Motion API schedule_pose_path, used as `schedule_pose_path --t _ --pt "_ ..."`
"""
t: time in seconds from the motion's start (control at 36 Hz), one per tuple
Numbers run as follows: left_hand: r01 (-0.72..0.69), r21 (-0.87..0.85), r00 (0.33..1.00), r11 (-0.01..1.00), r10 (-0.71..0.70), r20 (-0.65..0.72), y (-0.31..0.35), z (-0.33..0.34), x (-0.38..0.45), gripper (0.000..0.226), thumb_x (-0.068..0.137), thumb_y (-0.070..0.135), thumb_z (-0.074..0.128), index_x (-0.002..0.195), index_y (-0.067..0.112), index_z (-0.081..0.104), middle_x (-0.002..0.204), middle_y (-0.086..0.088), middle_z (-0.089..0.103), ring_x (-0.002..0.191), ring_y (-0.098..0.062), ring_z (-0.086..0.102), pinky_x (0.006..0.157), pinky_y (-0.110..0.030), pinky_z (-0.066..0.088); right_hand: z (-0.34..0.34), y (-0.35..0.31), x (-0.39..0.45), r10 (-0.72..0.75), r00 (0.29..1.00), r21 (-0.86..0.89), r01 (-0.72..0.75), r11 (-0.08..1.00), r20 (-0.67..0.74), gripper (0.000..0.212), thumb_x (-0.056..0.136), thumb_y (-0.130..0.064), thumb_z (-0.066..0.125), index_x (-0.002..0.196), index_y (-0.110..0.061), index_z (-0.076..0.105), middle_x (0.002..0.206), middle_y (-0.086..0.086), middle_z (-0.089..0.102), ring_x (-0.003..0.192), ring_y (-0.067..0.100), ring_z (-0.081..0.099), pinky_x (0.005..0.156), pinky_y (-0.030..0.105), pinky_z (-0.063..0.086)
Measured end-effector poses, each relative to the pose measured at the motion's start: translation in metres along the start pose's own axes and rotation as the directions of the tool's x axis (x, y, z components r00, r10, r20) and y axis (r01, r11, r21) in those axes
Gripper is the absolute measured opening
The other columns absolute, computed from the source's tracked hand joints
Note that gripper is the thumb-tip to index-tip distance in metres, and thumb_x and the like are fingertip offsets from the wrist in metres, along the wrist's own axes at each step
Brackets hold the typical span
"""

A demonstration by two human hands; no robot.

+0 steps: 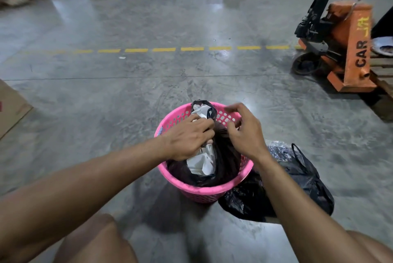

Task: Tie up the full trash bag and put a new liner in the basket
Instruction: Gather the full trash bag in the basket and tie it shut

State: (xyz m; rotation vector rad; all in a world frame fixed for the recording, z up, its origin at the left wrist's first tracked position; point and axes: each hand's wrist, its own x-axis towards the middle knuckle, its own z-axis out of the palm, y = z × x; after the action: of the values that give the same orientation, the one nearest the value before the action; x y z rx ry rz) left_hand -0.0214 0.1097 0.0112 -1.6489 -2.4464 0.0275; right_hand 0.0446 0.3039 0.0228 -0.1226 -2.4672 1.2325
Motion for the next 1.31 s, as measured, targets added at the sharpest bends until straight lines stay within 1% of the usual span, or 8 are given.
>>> schedule_pose_path --t 0.11,0.22,0.39,0.5,0.75,1.08,1.19,1.31 --pt "-0.052 -0.009 0.998 0.999 0.051 -0.047 0.000 0.008 -0.004 0.023 0.105 0.031 0.041 0.102 0.016 0.058 0.102 -0.005 0.054 0.093 -0.027 0.051 0.098 -0.043 0.041 -0.001 -0.010 0.031 -0.215 0.923 -0.105 0.260 0.960 0.319 0.077 0.075 0.003 0.044 0.141 -0.035 0.057 0.151 -0.008 0.052 0.119 0.005 0.058 0.091 0.020 0.048" --pt "-0.049 -0.070 0.997 0.996 0.044 -0.069 0.004 0.003 -0.002 0.025 0.106 0.031 0.037 0.102 0.015 0.055 0.097 -0.004 0.053 0.092 -0.026 0.053 0.102 -0.044 0.042 -0.003 -0.019 0.048 -0.156 0.850 -0.214 0.298 0.930 0.503 0.043 0.078 -0.001 0.055 0.107 -0.020 0.081 0.100 0.001 0.080 0.082 0.005 0.062 0.071 -0.002 0.037" --pt "0.121 -0.403 0.974 0.907 -0.186 -0.126 0.014 0.005 -0.005 0.016 0.105 0.030 0.044 0.099 0.015 0.047 0.106 0.002 0.047 0.095 -0.017 0.045 0.092 -0.041 0.042 -0.006 -0.008 0.046 -0.149 0.881 -0.215 0.268 0.939 0.449 0.020 0.073 -0.012 0.064 0.084 -0.020 0.078 0.074 -0.006 0.074 0.071 0.011 0.063 0.073 0.021 0.049" --pt "0.390 -0.604 0.769 0.695 -0.607 -0.202 0.018 0.017 -0.008 0.016 0.103 0.029 0.044 0.103 0.013 0.044 0.118 -0.004 0.036 0.111 -0.020 0.047 0.103 -0.037 0.044 -0.005 0.011 0.037 -0.115 0.898 -0.160 0.200 0.967 0.425 0.009 0.075 -0.018 0.073 0.080 -0.024 0.077 0.077 -0.009 0.075 0.075 0.008 0.068 0.076 0.024 0.054" --pt "0.697 -0.053 0.717 0.715 -0.697 0.026 0.017 0.042 -0.033 0.038 0.102 0.044 0.026 0.100 0.017 0.053 0.110 -0.009 0.053 0.104 -0.033 0.048 0.088 -0.048 0.039 -0.003 0.028 0.032 -0.030 0.914 -0.250 0.142 0.958 0.404 0.012 0.077 -0.019 0.081 0.071 -0.025 0.072 0.067 -0.009 0.069 0.067 0.007 0.063 0.069 0.026 0.050" --pt "0.579 0.344 0.589 0.740 -0.670 0.452 0.009 0.042 -0.056 0.046 0.103 0.043 0.028 0.136 0.027 0.057 0.141 -0.014 0.040 0.137 -0.034 0.030 0.111 -0.058 0.025 0.013 0.041 0.019 0.228 0.882 -0.781 0.215 0.586 0.414 0.025 0.085 -0.009 0.066 0.110 -0.008 0.063 0.108 0.012 0.068 0.095 0.035 0.069 0.071 0.039 0.051" --pt "0.668 -0.112 0.715 0.736 -0.592 0.371 -0.005 0.036 -0.055 0.040 0.104 0.038 0.035 0.112 0.015 0.067 0.122 -0.015 0.056 0.118 -0.031 0.048 0.105 -0.047 0.039 0.005 0.039 0.023 0.212 0.879 -0.772 0.233 0.592 0.427 0.022 0.084 -0.006 0.063 0.106 -0.009 0.063 0.105 0.013 0.068 0.094 0.036 0.068 0.071 0.041 0.052" --pt "0.575 -0.786 0.697 0.226 -0.638 0.326 -0.002 0.036 -0.046 0.051 0.104 0.044 0.042 0.090 0.004 0.071 0.072 -0.013 0.064 0.075 -0.016 0.054 0.085 -0.041 0.054 -0.013 0.045 0.027 0.234 0.867 -0.672 0.145 0.726 0.440 0.013 0.075 -0.008 0.061 0.085 -0.015 0.064 0.094 0.013 0.071 0.078 0.033 0.064 0.067 0.036 0.053"
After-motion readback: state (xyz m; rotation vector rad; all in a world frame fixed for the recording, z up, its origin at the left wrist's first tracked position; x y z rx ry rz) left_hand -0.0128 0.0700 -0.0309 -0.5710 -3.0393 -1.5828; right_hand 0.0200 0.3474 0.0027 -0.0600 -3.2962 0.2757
